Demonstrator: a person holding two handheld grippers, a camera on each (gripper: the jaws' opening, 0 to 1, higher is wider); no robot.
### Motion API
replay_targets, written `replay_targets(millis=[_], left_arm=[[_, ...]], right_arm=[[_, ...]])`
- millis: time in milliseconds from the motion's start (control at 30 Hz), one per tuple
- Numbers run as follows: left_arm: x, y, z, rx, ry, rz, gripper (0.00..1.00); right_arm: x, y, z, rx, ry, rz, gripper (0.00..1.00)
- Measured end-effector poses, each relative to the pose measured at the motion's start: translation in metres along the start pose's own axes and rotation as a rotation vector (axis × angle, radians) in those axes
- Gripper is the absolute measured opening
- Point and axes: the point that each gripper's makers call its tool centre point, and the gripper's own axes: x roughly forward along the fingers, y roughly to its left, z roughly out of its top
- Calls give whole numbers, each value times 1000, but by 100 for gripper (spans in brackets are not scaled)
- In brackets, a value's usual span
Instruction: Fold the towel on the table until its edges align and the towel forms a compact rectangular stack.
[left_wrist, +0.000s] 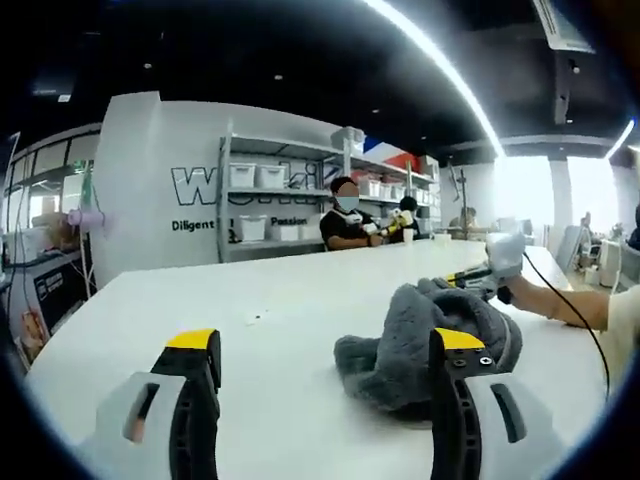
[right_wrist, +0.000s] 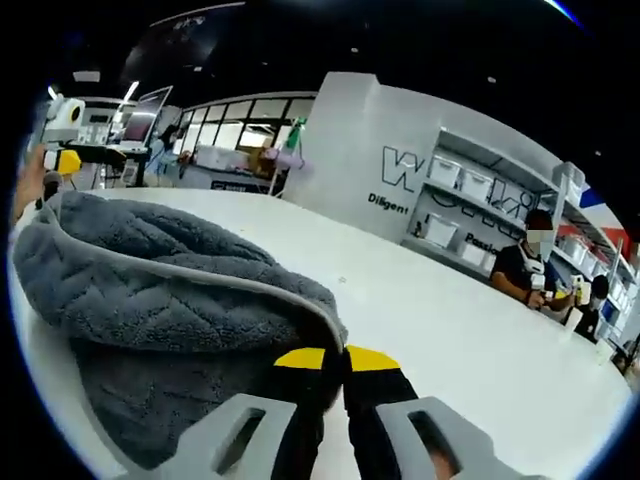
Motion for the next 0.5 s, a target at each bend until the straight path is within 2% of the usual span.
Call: replay_targets(millis=[233, 400, 500], left_arm=[[-1, 1, 3, 2, -6, 1, 84], [-2, 1, 5, 1, -11, 1, 84], [-2, 0, 7, -3, -17, -6, 84]], right_arm=[[-13, -8, 20, -22, -48, -17, 16], [-27, -6, 38, -28, -95, 20, 21], [-38, -6, 45, -12, -125, 59, 32]])
